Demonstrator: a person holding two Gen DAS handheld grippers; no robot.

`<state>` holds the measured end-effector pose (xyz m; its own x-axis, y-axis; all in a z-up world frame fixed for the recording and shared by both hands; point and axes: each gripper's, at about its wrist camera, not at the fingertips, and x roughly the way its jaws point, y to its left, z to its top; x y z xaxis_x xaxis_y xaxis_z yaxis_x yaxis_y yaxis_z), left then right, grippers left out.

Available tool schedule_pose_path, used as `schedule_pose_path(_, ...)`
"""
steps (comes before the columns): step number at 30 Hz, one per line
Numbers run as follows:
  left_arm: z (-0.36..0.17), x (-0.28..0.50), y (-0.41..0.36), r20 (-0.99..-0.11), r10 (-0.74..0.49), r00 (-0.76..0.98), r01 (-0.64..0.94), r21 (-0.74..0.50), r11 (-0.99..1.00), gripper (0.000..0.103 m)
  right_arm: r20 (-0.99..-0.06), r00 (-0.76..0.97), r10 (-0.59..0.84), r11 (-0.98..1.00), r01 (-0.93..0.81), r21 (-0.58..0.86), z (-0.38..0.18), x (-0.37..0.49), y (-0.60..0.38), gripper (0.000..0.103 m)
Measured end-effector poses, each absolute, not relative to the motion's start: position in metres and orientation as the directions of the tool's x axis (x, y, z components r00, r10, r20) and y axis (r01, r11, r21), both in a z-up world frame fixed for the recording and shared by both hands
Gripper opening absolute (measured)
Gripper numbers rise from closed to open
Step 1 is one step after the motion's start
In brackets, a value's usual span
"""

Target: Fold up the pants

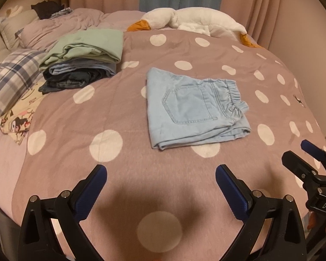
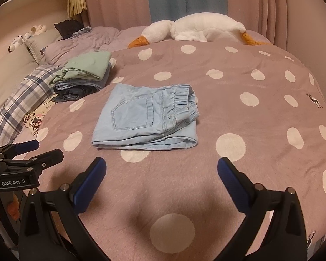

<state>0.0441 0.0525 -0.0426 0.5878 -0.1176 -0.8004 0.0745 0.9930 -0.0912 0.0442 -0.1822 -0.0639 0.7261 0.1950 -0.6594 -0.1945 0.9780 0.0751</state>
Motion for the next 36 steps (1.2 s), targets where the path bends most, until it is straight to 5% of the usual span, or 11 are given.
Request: schedule_pose_path(36, -0.038, 0.03, 0.052, -0.795, -0.101, 0.598, 0.076, -0.068, 0.995, 0.099, -0.659, 0.722, 0.213, 0.973, -0.219, 0.074, -0.061, 0.033, -0.164, 0.103)
